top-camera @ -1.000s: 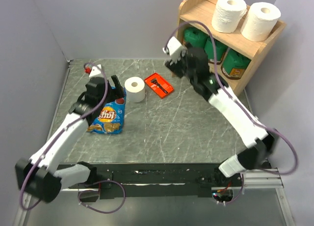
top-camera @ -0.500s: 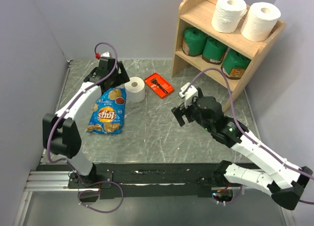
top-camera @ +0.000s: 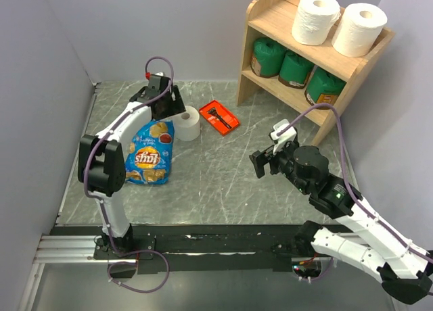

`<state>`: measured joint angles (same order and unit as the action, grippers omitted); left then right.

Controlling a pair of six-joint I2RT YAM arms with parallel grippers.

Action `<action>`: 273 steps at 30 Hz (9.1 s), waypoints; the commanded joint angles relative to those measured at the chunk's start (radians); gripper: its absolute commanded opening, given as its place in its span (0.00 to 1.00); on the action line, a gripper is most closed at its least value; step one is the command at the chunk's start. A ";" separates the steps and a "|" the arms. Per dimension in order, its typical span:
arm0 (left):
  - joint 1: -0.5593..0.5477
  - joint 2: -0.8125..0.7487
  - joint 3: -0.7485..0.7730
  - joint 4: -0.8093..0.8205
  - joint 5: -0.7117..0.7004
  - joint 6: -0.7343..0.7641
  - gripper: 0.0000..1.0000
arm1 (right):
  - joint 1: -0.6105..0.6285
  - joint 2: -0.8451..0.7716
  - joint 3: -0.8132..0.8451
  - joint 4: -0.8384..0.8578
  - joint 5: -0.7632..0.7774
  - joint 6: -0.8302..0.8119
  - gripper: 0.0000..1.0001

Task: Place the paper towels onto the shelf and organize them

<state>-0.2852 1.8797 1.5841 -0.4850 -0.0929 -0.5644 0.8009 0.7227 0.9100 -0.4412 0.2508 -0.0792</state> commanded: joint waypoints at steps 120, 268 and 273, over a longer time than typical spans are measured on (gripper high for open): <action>-0.077 -0.880 -0.633 0.013 -0.188 0.106 0.96 | 0.136 0.910 0.716 -0.197 0.165 -0.126 0.24; -0.088 -1.125 -0.731 0.286 0.358 0.170 0.96 | -0.075 0.373 0.577 -0.069 0.044 0.207 0.99; -0.135 -1.146 -0.750 0.324 0.432 0.187 0.96 | -0.075 0.170 0.327 -0.085 -0.082 0.404 1.00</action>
<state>-0.3885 0.7513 0.8421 -0.2584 0.2226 -0.4049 0.7204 0.9821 1.3808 -0.4641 0.2420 0.0193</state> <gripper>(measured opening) 0.966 0.994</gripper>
